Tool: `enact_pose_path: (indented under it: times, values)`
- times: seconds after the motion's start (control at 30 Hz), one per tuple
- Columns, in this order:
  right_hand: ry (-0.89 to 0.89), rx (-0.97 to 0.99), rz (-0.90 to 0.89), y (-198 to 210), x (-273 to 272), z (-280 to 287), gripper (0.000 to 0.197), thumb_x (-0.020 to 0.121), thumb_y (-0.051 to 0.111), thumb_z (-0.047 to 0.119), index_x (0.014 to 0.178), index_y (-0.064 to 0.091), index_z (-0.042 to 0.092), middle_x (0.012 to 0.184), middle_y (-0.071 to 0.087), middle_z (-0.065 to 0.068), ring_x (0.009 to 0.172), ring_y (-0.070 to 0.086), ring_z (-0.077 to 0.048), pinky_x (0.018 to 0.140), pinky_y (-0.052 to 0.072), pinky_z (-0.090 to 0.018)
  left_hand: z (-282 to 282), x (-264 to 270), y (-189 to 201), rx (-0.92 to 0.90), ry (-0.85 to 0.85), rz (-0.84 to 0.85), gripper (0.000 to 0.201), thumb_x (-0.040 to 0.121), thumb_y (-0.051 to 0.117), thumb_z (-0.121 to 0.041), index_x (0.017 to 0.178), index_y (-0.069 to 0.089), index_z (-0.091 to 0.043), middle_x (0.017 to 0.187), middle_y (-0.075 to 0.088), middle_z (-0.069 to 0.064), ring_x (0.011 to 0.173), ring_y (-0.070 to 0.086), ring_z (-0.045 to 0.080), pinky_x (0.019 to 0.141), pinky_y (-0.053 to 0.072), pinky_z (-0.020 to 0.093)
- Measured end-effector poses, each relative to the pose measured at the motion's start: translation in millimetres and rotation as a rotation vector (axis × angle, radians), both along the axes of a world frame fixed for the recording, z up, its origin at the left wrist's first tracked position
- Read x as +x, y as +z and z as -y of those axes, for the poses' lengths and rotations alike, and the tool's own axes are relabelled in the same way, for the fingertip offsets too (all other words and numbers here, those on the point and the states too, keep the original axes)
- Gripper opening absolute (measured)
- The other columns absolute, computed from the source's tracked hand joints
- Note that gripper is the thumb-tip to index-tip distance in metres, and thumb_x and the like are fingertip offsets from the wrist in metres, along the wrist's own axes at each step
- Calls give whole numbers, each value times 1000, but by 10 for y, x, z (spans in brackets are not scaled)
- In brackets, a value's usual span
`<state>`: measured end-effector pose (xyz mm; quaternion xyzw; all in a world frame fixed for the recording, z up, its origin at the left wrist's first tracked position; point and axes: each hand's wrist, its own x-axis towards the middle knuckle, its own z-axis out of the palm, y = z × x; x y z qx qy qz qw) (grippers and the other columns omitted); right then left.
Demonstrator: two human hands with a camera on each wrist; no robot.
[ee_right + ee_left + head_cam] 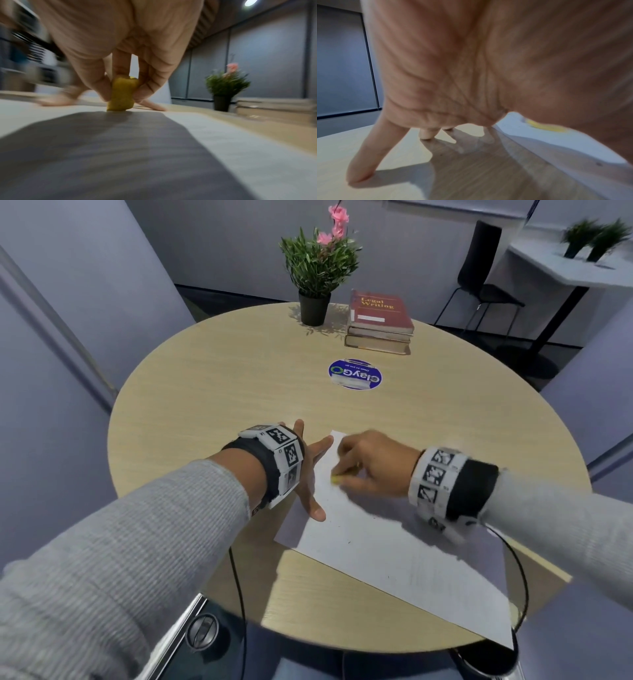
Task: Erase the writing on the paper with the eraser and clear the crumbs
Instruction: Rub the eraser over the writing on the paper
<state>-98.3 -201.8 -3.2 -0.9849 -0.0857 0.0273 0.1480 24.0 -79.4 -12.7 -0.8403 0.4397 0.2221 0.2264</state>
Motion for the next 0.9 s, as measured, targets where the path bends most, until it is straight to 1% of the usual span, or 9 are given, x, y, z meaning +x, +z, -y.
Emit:
enact_pose_path:
  times: [0.07,0.17,0.23,0.4,0.5,0.57,0.7,0.83,0.9]
  values:
    - [110,25,-76,-10,-100,-111,19,83,64,31,95,76,21,79,57,4,63,48,-5,67,46,-21,10,0,-5,0,-8,11,151,41,70,-90,147,-28,-47,160,-22,17,146,1,53,109,26,69]
    - [-65,-16,-5,79,88,115,19,84,67,30,97,76,20,79,57,6,64,49,0,71,48,-26,9,21,-25,3,-10,0,150,40,68,-92,146,-29,-47,160,-25,17,146,1,53,110,25,70]
    - [-142,-55,25,73,154,205,19,84,67,27,98,76,18,83,61,0,70,54,-10,73,50,-31,10,32,-48,0,0,-19,150,41,69,-91,146,-29,-47,159,-29,17,146,-4,53,111,21,71]
    - [150,1,-72,4,-88,-118,18,84,65,28,95,76,19,81,61,-1,62,49,-9,66,47,-24,14,36,-101,-32,4,7,153,38,70,-90,147,-28,-46,159,-26,20,146,-3,54,111,20,70]
    - [-57,-31,-10,92,93,142,20,84,67,27,98,76,17,82,61,1,67,54,-9,71,51,-30,4,25,-83,-43,-6,0,148,46,70,-88,150,-24,-43,160,-22,22,146,-2,54,112,18,70]
    - [-100,-57,13,69,117,188,19,84,67,27,98,76,17,81,59,2,72,57,-14,72,52,-33,-7,19,-72,-51,4,-18,147,46,70,-87,150,-24,-44,160,-22,21,146,-4,54,112,17,71]
    - [140,0,-58,-14,-126,-174,21,83,63,31,93,77,19,80,62,-1,64,52,-11,66,47,-23,-9,12,-86,-53,1,15,150,44,71,-88,150,-24,-43,160,-22,23,145,1,54,112,21,69]
    - [-83,-48,-15,110,78,159,20,84,67,29,97,76,17,85,66,-3,70,57,-12,70,51,-29,-22,6,-58,-45,-18,24,147,46,68,-90,150,-24,-44,161,-19,21,145,6,53,112,21,68]
    - [-96,-55,13,83,73,169,18,83,68,26,95,77,17,83,64,-1,70,58,-13,70,50,-28,-23,11,-57,-49,-12,15,147,46,69,-89,150,-23,-44,161,-20,21,146,4,53,112,20,68]
